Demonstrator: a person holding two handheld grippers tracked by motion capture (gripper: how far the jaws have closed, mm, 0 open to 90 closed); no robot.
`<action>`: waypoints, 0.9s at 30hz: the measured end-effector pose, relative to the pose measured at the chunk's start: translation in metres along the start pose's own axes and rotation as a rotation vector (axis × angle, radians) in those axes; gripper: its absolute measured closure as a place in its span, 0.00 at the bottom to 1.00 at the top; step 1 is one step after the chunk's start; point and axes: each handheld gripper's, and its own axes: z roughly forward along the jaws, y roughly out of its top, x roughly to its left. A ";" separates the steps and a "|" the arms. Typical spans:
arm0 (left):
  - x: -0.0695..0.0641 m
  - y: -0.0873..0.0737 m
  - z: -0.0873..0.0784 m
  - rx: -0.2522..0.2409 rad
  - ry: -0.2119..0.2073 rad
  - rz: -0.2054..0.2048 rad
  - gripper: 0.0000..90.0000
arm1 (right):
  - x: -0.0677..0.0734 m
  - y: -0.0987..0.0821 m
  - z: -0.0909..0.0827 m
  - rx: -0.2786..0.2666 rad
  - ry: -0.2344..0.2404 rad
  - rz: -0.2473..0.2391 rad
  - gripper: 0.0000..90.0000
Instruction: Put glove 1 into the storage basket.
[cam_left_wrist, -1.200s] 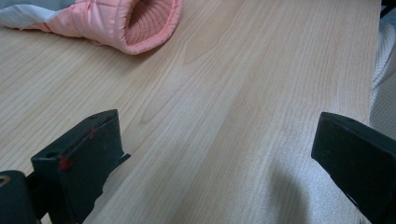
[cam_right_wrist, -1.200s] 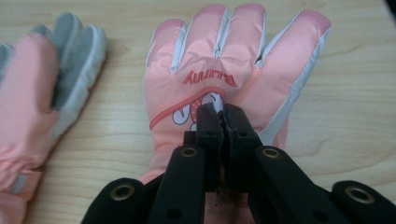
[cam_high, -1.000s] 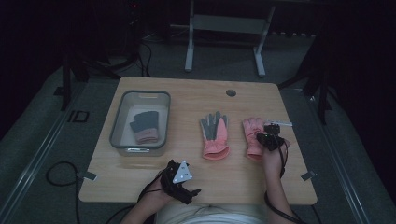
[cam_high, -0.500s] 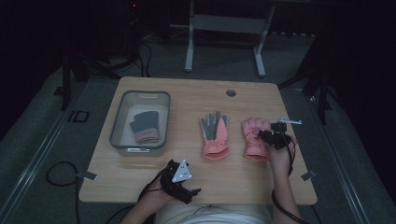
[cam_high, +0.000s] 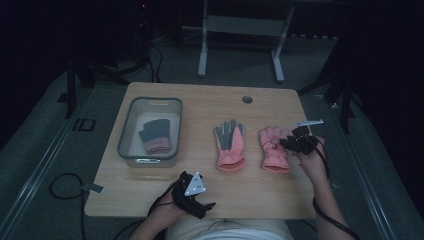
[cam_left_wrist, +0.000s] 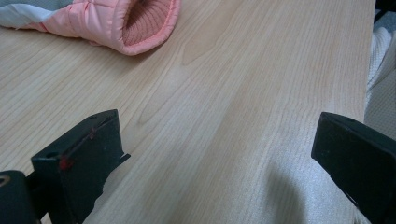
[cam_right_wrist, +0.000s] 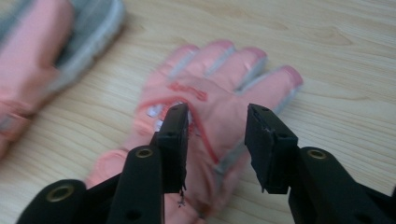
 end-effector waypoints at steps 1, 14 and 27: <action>0.000 0.000 0.000 0.000 0.000 0.000 0.02 | 0.000 0.000 0.000 0.000 0.000 0.000 0.66; 0.000 0.000 0.000 -0.003 -0.002 -0.005 0.02 | 0.021 -0.006 0.025 0.061 -0.017 -0.036 0.63; -0.001 0.000 -0.001 -0.002 0.001 -0.001 0.02 | 0.026 -0.012 0.033 0.033 -0.040 0.048 0.92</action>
